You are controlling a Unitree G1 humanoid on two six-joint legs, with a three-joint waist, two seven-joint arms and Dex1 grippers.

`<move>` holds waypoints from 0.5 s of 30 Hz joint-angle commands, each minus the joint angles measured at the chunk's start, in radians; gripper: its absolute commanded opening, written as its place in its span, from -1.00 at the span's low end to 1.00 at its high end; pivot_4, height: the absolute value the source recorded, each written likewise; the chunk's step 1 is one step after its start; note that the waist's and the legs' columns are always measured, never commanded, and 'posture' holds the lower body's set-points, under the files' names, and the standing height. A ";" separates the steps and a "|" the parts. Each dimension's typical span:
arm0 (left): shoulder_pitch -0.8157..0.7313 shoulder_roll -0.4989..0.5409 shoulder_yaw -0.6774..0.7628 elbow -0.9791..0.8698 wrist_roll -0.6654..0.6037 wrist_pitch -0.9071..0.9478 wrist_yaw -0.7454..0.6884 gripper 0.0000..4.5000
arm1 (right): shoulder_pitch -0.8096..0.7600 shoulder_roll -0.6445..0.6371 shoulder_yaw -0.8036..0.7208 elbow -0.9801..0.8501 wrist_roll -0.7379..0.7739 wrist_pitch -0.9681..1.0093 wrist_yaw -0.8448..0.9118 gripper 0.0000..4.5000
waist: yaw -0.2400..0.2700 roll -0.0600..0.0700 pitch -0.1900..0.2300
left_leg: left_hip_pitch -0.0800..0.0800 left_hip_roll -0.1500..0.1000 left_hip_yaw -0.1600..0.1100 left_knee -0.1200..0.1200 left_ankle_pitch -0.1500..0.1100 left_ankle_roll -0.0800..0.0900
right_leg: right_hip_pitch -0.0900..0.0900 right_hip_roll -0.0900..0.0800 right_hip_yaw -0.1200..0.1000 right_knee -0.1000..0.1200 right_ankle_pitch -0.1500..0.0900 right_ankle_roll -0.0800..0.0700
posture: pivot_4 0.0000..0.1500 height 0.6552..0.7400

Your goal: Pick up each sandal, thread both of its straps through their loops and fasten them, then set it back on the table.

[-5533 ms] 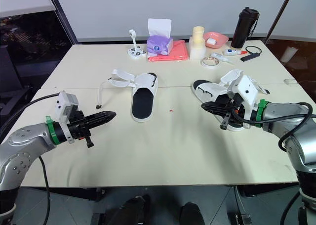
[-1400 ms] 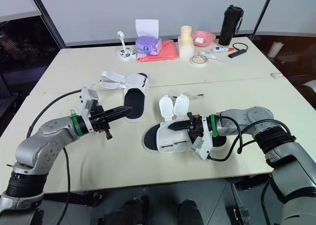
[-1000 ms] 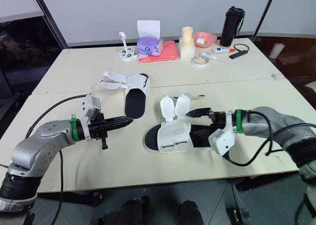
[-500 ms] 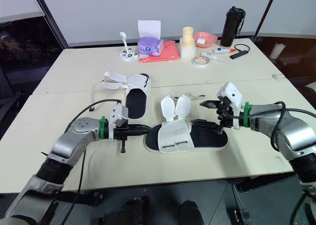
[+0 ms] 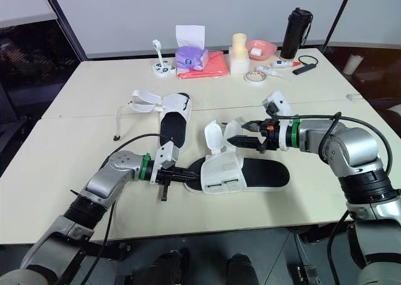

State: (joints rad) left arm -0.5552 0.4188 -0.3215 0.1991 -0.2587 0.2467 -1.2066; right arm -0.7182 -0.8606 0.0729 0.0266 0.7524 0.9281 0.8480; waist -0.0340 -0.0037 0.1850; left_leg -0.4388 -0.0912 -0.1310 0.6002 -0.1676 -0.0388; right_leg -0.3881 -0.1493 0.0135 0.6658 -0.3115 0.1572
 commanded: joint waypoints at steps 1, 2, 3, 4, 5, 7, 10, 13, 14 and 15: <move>-0.011 -0.045 0.001 0.022 0.017 -0.030 0.028 -1.00 | -0.024 0.010 -0.072 -0.029 0.037 0.071 0.001 0.97 | 0.003 0.000 0.000 | 0.000 0.000 0.000 0.001 0.000 0.000 | 0.000 0.000 0.000 0.000 0.000 0.000 | 1.00 1.00; -0.011 -0.055 0.002 0.029 0.019 -0.033 0.031 -1.00 | -0.024 0.014 -0.081 -0.032 0.042 0.090 0.001 0.97 | 0.004 0.000 0.000 | -0.001 0.000 0.000 0.001 0.000 0.000 | 0.000 0.000 0.000 0.000 0.000 0.001 | 1.00 1.00; -0.011 -0.067 0.005 0.039 0.021 -0.036 0.036 -1.00 | -0.026 0.022 -0.091 -0.032 0.050 0.113 -0.002 0.97 | 0.004 0.000 0.000 | -0.001 0.000 0.000 0.002 0.000 0.000 | 0.000 0.000 -0.001 0.000 0.000 0.001 | 1.00 1.00; -0.012 -0.074 0.007 0.046 0.022 -0.038 0.039 -1.00 | -0.029 0.028 -0.099 -0.032 0.055 0.130 -0.004 0.97 | 0.005 0.000 0.000 | -0.002 0.000 0.000 0.004 0.000 0.001 | 0.000 0.000 -0.001 0.001 0.000 0.001 | 1.00 1.00; -0.008 -0.080 0.004 0.054 0.022 -0.044 0.034 -1.00 | -0.032 0.035 -0.103 -0.029 0.059 0.154 -0.008 0.97 | 0.007 0.000 0.000 | -0.002 0.000 0.000 0.005 -0.001 0.001 | 0.000 0.000 -0.001 0.001 0.000 0.001 | 1.00 1.00; -0.001 -0.091 0.000 0.076 0.028 -0.056 0.034 -1.00 | -0.028 0.041 -0.098 -0.029 0.056 0.175 0.000 0.97 | 0.014 0.000 0.000 | -0.003 0.000 -0.001 0.008 -0.001 0.002 | 0.000 0.000 -0.001 0.001 0.001 0.001 | 1.00 1.00; 0.004 -0.103 -0.001 0.113 0.044 -0.080 0.041 -1.00 | -0.032 0.075 -0.101 0.019 0.040 0.198 -0.017 0.97 | 0.021 0.000 0.000 | -0.004 -0.001 -0.001 0.010 -0.002 0.002 | 0.001 0.000 -0.001 0.001 0.001 0.002 | 1.00 1.00; 0.006 -0.109 0.002 0.137 0.052 -0.094 0.048 -1.00 | -0.058 0.113 -0.115 0.104 0.023 0.218 -0.040 0.97 | 0.022 0.000 0.000 | -0.004 -0.001 -0.001 0.011 -0.002 0.003 | 0.002 0.000 -0.001 0.001 0.002 0.003 | 1.00 1.00; 0.007 -0.110 0.003 0.140 0.053 -0.097 0.049 -1.00 | -0.070 0.124 -0.121 0.136 0.016 0.217 -0.048 0.97 | 0.023 0.000 -0.001 | -0.004 -0.001 -0.001 0.012 -0.002 0.003 | 0.002 0.000 -0.001 0.001 0.002 0.003 | 1.00 1.00; 0.008 -0.111 0.003 0.140 0.054 -0.096 0.051 -1.00 | -0.081 0.132 -0.129 0.163 0.010 0.215 -0.053 0.97 | 0.022 0.000 -0.001 | -0.004 -0.001 -0.002 0.012 -0.002 0.003 | 0.002 0.000 -0.001 0.001 0.002 0.003 | 1.00 1.00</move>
State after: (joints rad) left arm -0.5561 0.3097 -0.3166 0.3166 -0.2288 0.1458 -1.1675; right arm -0.7612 -0.7289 -0.0059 0.1671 0.7666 1.1490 0.8042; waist -0.0115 -0.0040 0.1844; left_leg -0.4424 -0.0922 -0.1331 0.6120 -0.1695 -0.0360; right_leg -0.3857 -0.1494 0.0123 0.6669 -0.3095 0.1606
